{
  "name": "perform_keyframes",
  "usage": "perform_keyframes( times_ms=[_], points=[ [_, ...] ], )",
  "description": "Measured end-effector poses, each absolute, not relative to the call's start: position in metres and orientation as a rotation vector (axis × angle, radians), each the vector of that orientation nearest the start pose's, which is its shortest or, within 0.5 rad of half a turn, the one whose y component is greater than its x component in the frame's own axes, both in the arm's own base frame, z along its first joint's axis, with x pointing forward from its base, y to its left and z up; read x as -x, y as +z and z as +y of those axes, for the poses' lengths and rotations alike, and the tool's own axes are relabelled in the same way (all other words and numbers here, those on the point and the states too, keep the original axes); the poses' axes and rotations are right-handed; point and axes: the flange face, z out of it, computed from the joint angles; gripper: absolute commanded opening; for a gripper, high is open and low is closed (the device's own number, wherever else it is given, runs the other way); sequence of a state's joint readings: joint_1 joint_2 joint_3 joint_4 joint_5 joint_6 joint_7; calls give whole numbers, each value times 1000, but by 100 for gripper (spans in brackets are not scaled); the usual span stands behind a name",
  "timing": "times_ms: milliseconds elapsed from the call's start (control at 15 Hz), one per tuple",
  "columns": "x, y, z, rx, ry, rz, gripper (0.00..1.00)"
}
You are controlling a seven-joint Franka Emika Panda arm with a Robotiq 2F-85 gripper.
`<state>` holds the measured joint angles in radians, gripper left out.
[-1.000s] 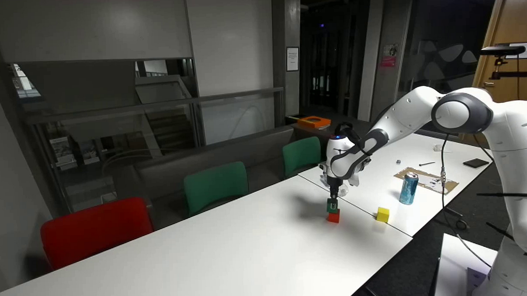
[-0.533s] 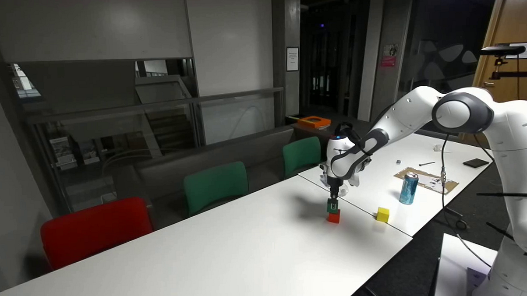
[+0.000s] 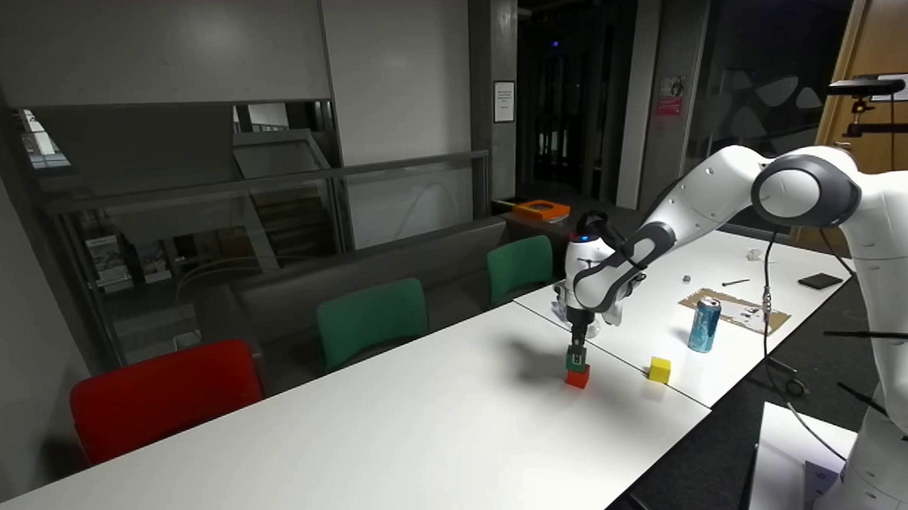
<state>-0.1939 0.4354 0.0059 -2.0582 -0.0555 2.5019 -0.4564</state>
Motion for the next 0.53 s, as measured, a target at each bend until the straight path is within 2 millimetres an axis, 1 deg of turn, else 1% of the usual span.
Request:
perform_keyframes(
  times_ms=[533],
  points=[
    [-569,222,-108,3138,10,-461,31]
  ],
)
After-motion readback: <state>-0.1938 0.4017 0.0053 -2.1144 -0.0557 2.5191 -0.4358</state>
